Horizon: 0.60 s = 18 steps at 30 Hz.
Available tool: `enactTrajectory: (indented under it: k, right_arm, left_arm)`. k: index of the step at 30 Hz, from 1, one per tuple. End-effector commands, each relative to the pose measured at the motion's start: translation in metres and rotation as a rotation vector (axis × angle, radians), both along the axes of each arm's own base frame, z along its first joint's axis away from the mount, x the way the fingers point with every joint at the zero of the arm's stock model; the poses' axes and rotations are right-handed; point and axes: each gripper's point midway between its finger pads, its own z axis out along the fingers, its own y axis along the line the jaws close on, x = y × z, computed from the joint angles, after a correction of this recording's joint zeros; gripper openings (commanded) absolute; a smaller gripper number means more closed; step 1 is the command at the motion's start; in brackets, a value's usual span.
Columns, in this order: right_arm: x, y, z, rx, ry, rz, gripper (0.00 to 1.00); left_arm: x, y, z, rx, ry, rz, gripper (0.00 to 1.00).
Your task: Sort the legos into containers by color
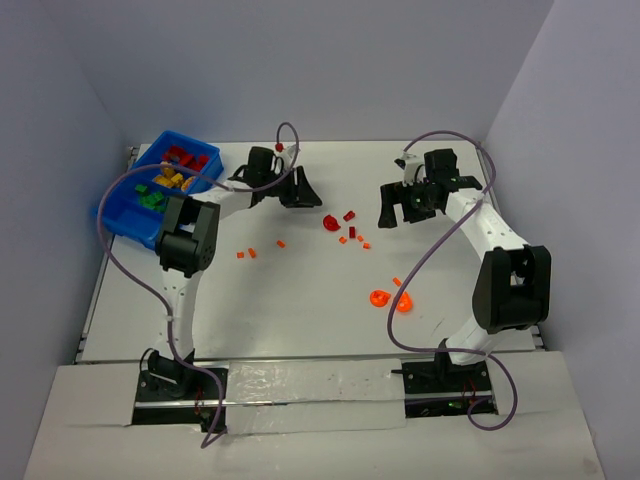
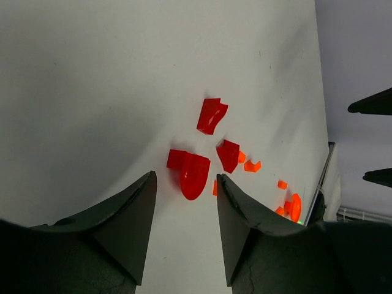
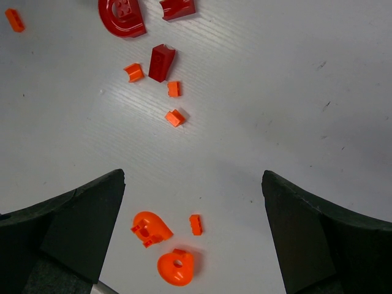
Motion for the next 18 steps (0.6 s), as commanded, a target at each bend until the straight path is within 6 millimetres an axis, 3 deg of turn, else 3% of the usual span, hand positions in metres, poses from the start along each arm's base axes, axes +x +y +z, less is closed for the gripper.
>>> enactTrajectory:
  k: [1, 11, 18]
  right_arm:
    - [0.014, -0.001, 0.014, 0.008, -0.05, -0.009, 1.0]
    - [0.012, -0.003, 0.013, 0.001, -0.05, -0.012, 1.0]
    - [0.011, -0.002, 0.014, 0.003, -0.052, -0.01, 1.0]
  left_arm:
    - [-0.023, -0.018, -0.014, -0.04, 0.061, -0.068, 0.51]
    - [-0.064, -0.028, -0.039, 0.004, 0.121, -0.119, 0.48]
    - [-0.057, -0.026, -0.05, 0.022, 0.143, -0.075, 0.45]
